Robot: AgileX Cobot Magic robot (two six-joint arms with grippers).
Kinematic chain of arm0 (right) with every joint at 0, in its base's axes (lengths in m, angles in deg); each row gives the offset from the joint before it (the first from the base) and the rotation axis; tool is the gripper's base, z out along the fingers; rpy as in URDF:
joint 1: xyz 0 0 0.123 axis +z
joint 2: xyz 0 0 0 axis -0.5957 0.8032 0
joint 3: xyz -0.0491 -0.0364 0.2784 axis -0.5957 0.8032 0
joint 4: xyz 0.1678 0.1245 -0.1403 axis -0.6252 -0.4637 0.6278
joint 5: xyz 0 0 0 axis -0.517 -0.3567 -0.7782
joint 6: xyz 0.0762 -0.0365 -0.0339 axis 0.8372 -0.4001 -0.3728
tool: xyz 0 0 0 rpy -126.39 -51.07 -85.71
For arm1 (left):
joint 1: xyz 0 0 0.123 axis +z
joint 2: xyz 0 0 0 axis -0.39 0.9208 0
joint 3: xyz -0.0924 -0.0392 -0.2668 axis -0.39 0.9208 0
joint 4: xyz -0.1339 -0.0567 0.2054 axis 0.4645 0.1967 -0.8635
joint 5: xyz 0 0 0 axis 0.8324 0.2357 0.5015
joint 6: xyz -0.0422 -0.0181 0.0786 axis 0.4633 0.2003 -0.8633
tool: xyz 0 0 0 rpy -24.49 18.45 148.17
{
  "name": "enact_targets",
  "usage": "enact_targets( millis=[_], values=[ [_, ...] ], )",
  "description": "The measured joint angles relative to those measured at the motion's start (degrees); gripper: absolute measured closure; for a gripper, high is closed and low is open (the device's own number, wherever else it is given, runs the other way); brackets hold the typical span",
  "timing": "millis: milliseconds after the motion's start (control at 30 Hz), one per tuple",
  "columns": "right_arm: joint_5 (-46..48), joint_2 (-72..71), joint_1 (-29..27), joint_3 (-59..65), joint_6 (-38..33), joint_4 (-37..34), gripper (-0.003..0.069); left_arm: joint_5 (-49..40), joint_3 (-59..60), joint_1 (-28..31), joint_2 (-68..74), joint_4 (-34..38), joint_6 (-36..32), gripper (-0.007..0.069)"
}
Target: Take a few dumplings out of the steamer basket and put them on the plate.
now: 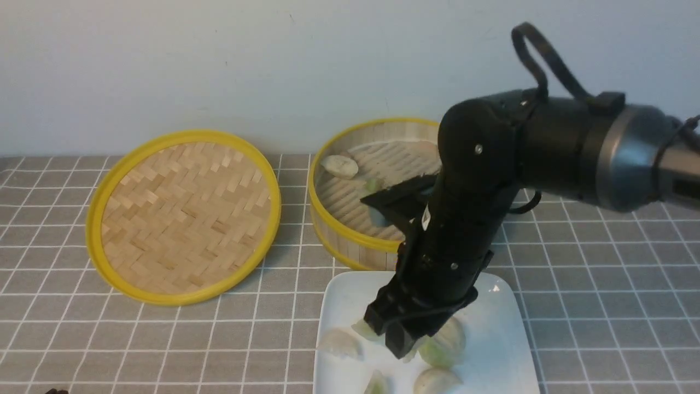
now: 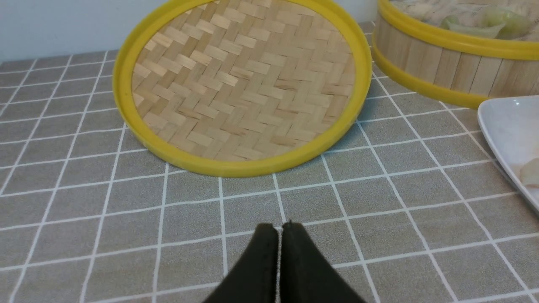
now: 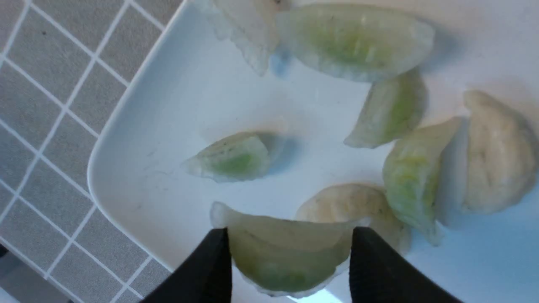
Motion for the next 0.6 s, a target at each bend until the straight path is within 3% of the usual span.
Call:
enact_targets(
  millis=[133, 200, 300, 400, 567, 600],
  values=[
    [-0.4, 1.7, 0.4, 0.2, 0.6, 0.0, 0.0322, 0.0, 0.0, 0.0, 0.0, 0.0, 0.0, 0.0629],
    [-0.4, 1.8, 0.4, 0.2, 0.9, 0.0, 0.0279, 0.0, 0.0, 0.0, 0.0, 0.0, 0.0, 0.0629],
    [-0.2, 1.8, 0.4, 0.2, 1.5, 0.8, 0.0137, 0.0, 0.0, 0.0, 0.0, 0.0, 0.0, 0.0629],
    [-0.2, 1.3, 0.4, 0.2, 1.5, 2.1, 0.0060, 0.0, 0.0, 0.0, 0.0, 0.0, 0.0, 0.0629],
    [-0.2, -3.8, 0.4, 0.2, 2.4, 4.4, 0.0107, 0.0, 0.0, 0.0, 0.0, 0.0, 0.0, 0.0629],
    [-0.2, -7.7, 0.4, 0.2, 3.4, 5.9, 0.0182, 0.0, 0.0, 0.0, 0.0, 0.0, 0.0, 0.0629]
  ],
)
